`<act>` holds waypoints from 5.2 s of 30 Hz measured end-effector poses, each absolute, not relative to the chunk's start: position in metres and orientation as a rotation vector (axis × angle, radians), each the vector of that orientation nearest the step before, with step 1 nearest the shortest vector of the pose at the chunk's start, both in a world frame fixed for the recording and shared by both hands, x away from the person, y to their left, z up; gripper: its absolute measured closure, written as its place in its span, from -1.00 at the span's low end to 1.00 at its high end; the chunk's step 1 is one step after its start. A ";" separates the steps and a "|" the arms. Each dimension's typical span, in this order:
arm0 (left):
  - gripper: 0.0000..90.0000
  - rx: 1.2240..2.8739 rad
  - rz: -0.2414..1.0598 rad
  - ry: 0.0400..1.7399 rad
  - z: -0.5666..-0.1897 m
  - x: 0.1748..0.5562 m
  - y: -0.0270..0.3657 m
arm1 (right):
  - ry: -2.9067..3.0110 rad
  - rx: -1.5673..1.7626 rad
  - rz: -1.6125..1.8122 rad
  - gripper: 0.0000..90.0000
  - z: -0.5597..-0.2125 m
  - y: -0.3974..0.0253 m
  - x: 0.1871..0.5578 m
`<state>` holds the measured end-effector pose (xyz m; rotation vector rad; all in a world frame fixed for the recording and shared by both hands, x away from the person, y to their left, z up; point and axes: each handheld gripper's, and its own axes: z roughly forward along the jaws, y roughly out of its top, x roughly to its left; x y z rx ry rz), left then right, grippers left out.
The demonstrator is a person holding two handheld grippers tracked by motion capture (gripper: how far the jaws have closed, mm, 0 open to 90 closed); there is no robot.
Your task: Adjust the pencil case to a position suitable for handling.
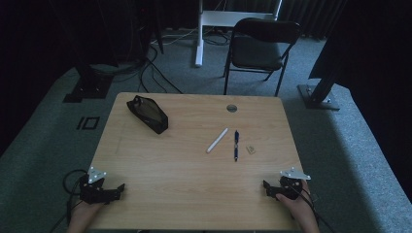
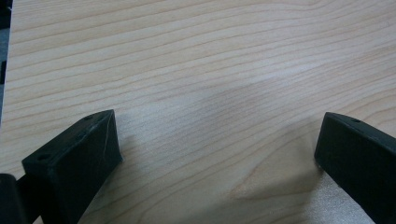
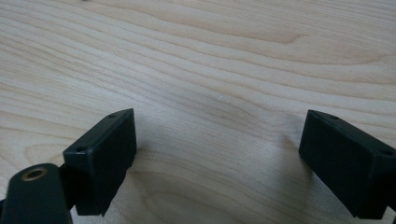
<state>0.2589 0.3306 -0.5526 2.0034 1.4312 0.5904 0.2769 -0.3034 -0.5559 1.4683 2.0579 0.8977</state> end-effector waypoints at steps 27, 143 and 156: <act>-1.00 2.021 0.579 1.405 -0.553 0.258 0.331 | 2.099 1.397 0.952 -0.68 -0.547 -0.284 0.283; -1.00 2.024 0.576 1.396 -0.553 0.258 0.331 | 2.299 0.977 1.303 -0.65 -0.517 -0.016 0.397; -1.00 2.025 0.574 1.391 -0.553 0.257 0.331 | 2.297 0.954 1.322 -0.65 -0.512 0.010 0.409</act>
